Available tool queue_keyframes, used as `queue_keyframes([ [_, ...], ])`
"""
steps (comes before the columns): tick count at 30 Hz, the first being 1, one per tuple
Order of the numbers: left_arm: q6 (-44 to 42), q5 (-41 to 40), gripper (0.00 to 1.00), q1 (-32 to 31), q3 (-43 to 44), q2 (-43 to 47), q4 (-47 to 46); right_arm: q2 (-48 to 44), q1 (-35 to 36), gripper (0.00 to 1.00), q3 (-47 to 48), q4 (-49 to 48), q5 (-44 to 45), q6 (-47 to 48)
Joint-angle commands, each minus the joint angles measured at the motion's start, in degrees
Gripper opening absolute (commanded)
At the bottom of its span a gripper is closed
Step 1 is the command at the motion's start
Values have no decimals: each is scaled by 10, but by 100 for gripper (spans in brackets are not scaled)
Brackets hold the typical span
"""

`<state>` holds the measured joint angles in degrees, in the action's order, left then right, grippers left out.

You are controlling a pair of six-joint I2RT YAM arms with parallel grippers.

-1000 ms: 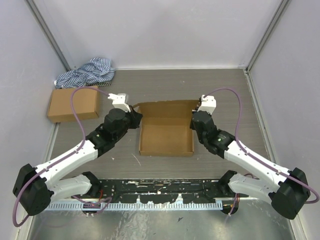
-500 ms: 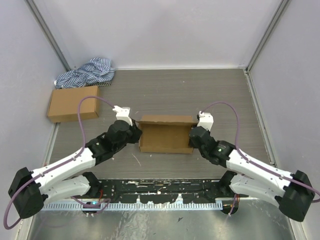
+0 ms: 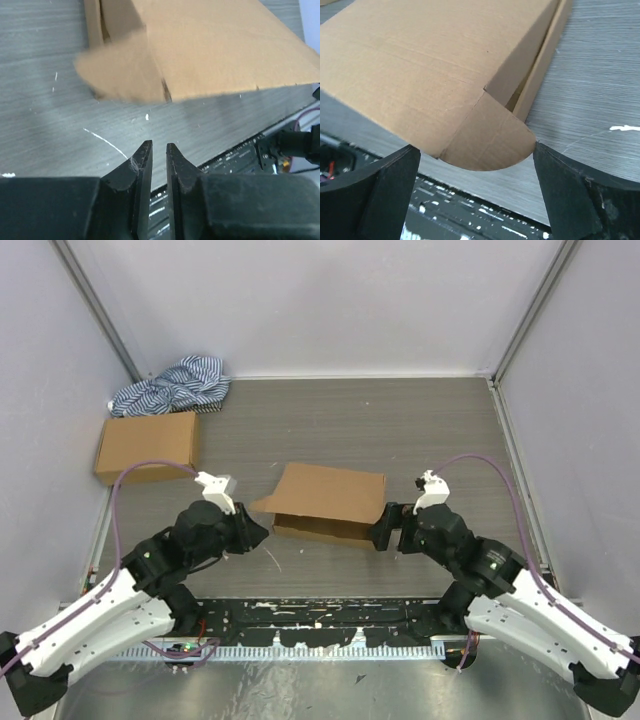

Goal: Fold the paper box

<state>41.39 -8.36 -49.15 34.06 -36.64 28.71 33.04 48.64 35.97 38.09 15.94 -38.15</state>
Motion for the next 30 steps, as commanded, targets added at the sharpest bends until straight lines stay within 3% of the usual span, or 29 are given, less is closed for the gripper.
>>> queue_keyframes([
  [1,38,30,23,-2,-16,64,50,-46,2,100,48,6,-74,17],
  [9,-16,-74,18,-2,15,107,6,-2,2,96,101,20,2,47],
  [11,-40,-112,19,-2,31,82,-1,31,2,77,101,4,13,55],
  [15,-99,-157,20,-2,79,-30,-22,106,2,23,85,-54,29,57],
  [16,-111,-158,20,-2,96,-60,-27,124,2,18,83,-66,34,56],
  [22,-168,-127,19,1,155,-234,-116,223,1,16,90,-111,74,61],
  [25,-177,-120,16,3,184,-319,-100,283,-6,16,90,-128,75,64],
  [27,-170,-132,9,6,196,-365,-71,320,-12,16,82,-146,67,67],
  [30,-158,-130,7,10,176,-411,-84,378,-21,15,67,-178,43,67],
])
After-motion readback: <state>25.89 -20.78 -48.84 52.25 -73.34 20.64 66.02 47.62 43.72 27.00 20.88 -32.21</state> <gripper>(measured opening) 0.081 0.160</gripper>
